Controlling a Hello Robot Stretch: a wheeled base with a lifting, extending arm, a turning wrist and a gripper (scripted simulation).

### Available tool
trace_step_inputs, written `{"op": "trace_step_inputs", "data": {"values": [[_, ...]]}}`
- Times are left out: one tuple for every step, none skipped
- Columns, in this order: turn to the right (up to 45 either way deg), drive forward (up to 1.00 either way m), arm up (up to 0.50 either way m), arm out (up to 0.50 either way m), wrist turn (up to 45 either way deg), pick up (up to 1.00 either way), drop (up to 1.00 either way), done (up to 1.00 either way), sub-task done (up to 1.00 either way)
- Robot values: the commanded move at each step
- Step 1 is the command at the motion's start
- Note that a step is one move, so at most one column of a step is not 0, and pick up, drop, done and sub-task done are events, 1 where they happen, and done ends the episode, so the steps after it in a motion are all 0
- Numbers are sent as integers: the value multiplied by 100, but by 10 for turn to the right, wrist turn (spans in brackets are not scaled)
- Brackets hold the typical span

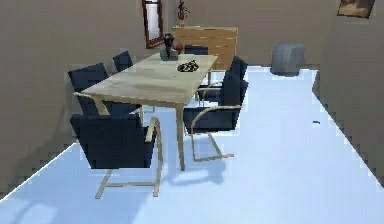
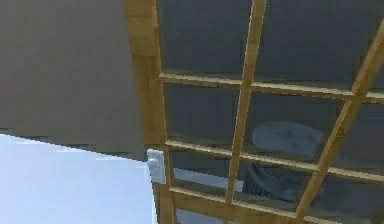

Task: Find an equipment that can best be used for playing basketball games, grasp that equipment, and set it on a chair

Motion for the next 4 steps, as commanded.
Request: {"op": "trace_step_inputs", "data": {"values": [[90, 0, 0, 0, 0, 0, 0, 0, 0], [0, 45, 0, 0, 0, 0, 0, 0, 0], [300, 0, 0, 0, 0, 0, 0, 0, 0], [0, 100, 0, 0, 0, 0, 0, 0, 0]]}}
